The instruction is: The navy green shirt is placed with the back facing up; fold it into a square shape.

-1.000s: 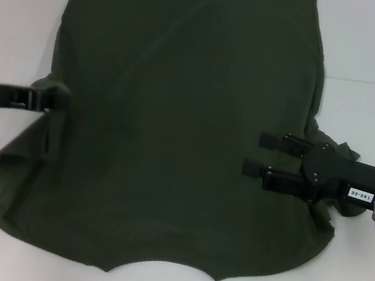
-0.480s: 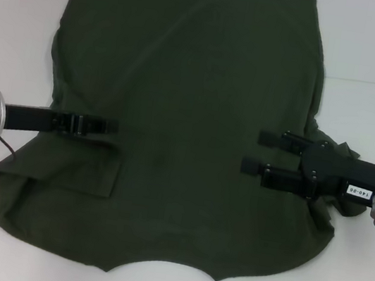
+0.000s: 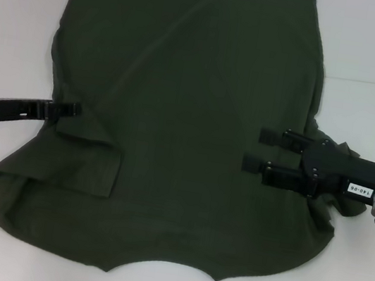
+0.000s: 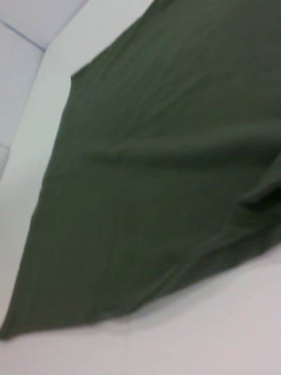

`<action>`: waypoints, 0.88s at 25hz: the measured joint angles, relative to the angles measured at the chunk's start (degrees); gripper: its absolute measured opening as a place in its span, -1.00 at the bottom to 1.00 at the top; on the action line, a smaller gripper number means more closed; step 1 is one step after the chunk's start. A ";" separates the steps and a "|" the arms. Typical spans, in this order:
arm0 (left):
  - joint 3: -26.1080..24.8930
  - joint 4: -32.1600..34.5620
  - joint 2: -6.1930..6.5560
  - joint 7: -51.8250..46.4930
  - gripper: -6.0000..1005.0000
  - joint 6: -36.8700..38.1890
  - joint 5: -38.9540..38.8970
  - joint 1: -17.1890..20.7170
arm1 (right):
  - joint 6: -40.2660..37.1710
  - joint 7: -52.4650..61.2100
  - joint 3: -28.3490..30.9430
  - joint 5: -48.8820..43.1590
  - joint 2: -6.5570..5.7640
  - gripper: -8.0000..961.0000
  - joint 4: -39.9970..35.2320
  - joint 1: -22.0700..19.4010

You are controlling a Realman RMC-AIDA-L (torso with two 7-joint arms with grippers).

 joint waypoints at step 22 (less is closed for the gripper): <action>0.94 -6.57 -0.22 1.84 0.60 -7.61 -0.25 -1.95 | 0.26 0.72 0.04 0.00 0.00 0.86 0.00 0.23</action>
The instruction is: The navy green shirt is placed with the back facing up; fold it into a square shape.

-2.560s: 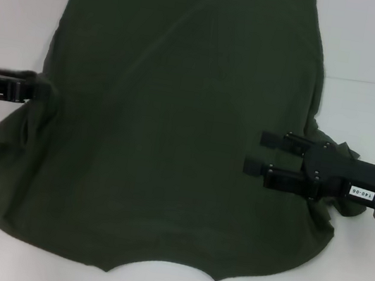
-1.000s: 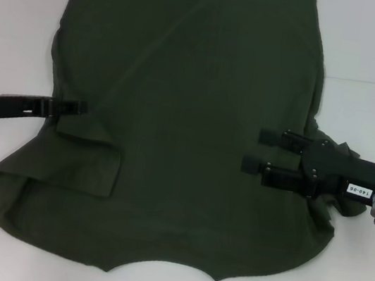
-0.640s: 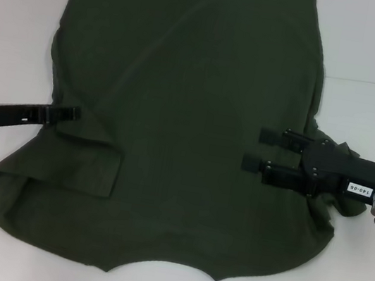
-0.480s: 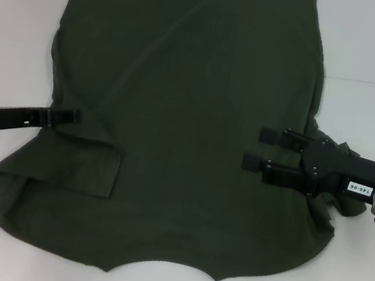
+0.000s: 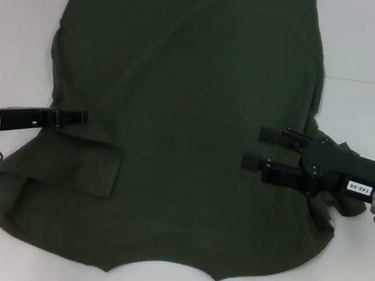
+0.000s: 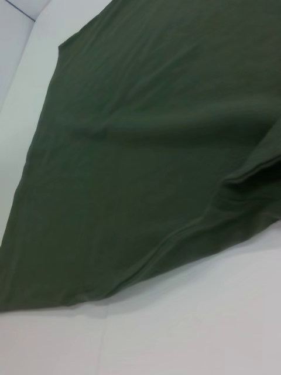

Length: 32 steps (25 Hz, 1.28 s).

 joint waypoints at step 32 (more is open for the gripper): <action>2.75 -0.15 -0.01 0.99 -0.76 -0.32 0.54 -0.45 | -0.02 -0.07 0.55 0.18 0.00 0.86 0.00 -0.18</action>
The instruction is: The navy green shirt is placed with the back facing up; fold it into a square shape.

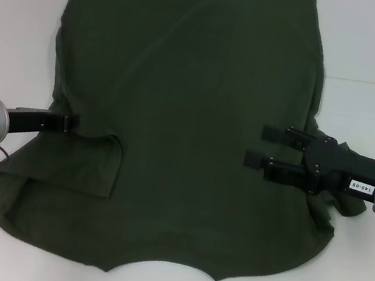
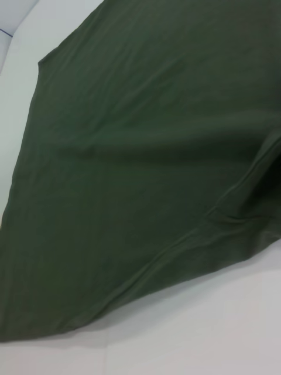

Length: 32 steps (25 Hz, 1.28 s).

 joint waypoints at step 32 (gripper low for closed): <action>0.26 -1.96 -0.07 -3.04 -0.92 2.79 -4.28 -4.55 | -0.20 -0.63 0.24 0.00 -0.08 0.86 0.00 -0.40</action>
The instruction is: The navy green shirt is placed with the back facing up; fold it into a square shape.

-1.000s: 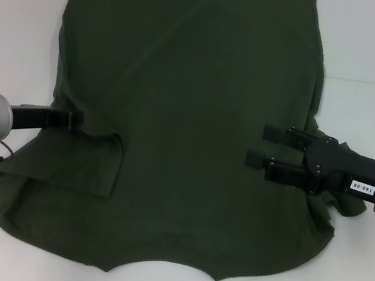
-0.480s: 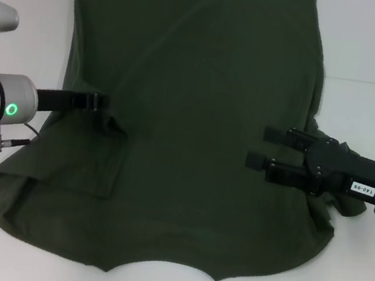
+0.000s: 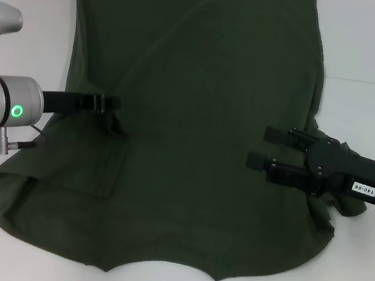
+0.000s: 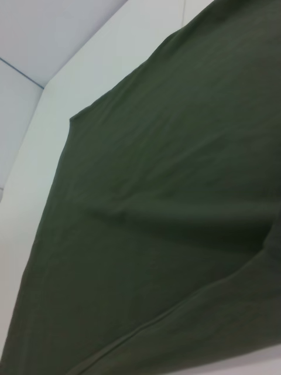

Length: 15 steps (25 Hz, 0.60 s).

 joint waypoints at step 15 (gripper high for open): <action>0.17 2.65 -0.02 1.58 0.05 7.99 -7.47 3.22 | -0.19 -0.09 0.07 0.00 -0.13 0.86 0.00 -0.16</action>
